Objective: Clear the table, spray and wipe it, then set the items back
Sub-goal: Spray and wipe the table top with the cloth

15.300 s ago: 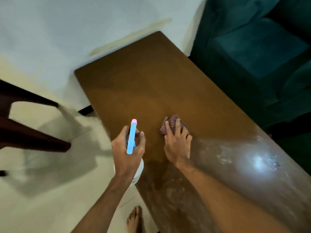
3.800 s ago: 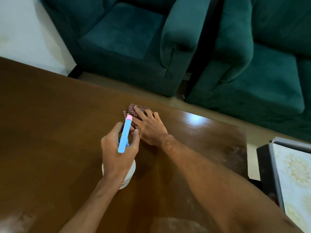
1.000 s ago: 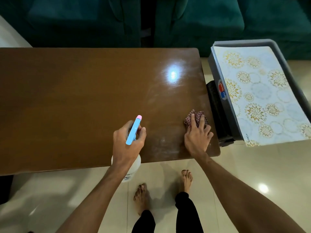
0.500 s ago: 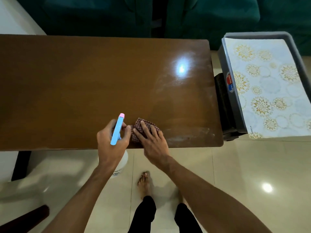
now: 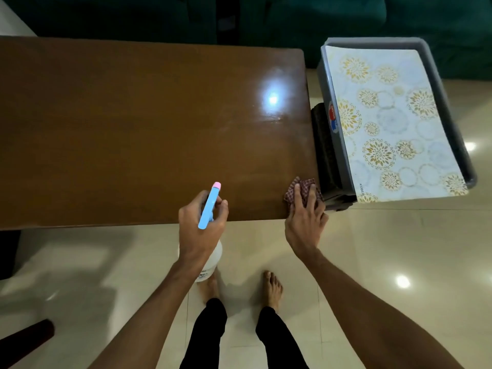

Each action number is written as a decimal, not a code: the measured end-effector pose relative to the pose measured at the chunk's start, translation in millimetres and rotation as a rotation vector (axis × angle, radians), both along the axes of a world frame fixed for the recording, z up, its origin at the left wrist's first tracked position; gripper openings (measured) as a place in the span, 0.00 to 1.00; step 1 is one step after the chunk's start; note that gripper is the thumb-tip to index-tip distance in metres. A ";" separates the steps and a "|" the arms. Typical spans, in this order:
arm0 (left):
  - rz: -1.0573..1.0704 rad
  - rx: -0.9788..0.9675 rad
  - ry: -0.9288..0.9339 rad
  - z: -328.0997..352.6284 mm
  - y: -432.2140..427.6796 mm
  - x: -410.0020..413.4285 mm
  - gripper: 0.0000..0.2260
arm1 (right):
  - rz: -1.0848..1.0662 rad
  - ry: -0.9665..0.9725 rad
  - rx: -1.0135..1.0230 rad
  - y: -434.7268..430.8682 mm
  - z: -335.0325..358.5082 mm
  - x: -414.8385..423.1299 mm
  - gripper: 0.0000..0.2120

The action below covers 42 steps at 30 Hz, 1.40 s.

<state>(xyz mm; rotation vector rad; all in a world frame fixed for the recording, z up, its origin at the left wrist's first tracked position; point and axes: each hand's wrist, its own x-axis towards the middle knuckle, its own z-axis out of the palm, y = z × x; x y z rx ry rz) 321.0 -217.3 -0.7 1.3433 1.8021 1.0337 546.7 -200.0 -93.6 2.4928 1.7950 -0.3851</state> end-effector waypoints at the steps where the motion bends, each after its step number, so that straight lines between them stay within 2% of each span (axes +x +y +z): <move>1: 0.005 -0.007 0.000 -2.2 -2.0 2.9 0.05 | -0.004 0.005 -0.010 0.0 1.0 -6.0 0.29; 4: 0.046 -0.031 -0.001 -6.3 -6.8 5.0 0.05 | 0.097 0.039 -0.033 -3.6 4.3 -36.3 0.33; 11: 0.142 -0.061 0.048 -6.7 -20.7 -13.8 0.05 | 0.610 0.213 -0.041 -24.3 0.3 -136.1 0.38; 15: 0.144 -0.066 0.059 -8.3 -22.7 -19.8 0.05 | 0.874 0.202 -0.038 -13.0 -4.4 -111.2 0.37; 18: 0.138 -0.044 0.060 -5.6 -20.0 -11.8 0.05 | 0.787 0.130 0.005 -1.9 -5.7 -64.1 0.37; 24: 0.029 -0.034 0.013 -9.0 -10.9 22.5 0.06 | 0.165 0.016 0.052 0.5 -1.4 28.3 0.28; 26: -0.018 -0.029 0.001 -9.7 -6.1 35.4 0.06 | 0.009 0.019 0.052 1.8 -2.9 38.1 0.26; 30: -0.079 -0.025 -0.011 -10.7 2.8 52.5 0.06 | -0.123 0.067 0.021 3.7 -3.1 23.7 0.29; 33: -0.104 -0.020 0.003 -13.6 9.6 58.3 0.05 | -0.061 0.062 0.024 1.2 0.2 5.2 0.33; 39: -0.113 -0.022 0.038 -15.5 19.5 50.1 0.05 | 0.422 0.176 0.015 -3.1 -4.0 -44.5 0.38; 42: -0.086 -0.024 0.033 -16.3 25.0 38.2 0.05 | 0.559 0.162 0.022 13.7 -7.5 -44.6 0.35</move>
